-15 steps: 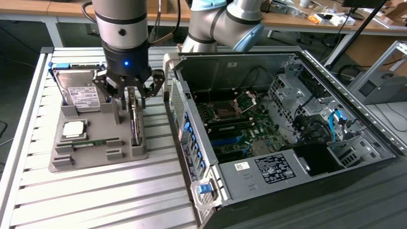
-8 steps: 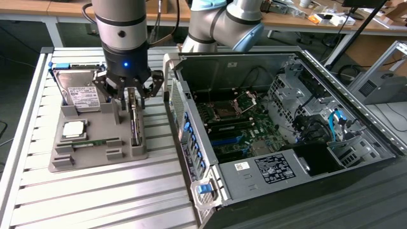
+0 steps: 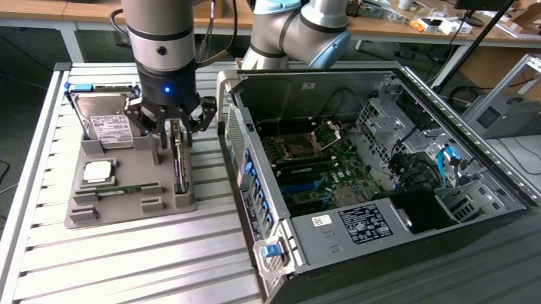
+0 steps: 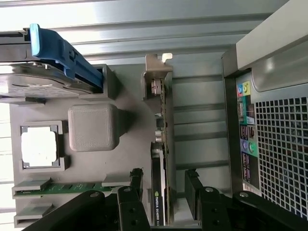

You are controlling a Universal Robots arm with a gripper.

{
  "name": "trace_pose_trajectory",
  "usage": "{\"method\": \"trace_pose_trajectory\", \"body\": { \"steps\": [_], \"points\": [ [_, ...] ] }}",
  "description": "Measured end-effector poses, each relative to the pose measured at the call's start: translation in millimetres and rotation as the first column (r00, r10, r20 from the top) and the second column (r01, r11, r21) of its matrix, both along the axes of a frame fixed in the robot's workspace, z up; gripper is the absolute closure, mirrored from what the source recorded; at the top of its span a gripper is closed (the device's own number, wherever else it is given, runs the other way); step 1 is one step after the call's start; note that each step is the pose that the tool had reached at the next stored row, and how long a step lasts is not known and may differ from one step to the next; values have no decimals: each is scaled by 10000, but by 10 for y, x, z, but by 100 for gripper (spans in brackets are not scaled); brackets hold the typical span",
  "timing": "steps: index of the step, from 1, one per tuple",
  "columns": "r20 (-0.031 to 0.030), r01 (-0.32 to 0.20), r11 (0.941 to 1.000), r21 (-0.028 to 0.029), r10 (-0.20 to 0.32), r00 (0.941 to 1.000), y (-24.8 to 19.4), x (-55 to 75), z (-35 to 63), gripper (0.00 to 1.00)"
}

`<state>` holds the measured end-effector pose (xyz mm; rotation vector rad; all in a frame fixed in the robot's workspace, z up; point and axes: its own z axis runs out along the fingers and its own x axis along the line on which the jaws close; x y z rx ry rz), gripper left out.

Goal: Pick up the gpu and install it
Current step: 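Pick up the gpu and move the gpu toward the slot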

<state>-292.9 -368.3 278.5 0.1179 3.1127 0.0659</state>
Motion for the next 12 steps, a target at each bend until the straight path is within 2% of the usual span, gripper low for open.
{"method": "trace_pose_trajectory", "body": {
  "steps": [12],
  "points": [
    [0,-1,10000,-2,1,10000,12,-21,-123,52]
  ]
}}
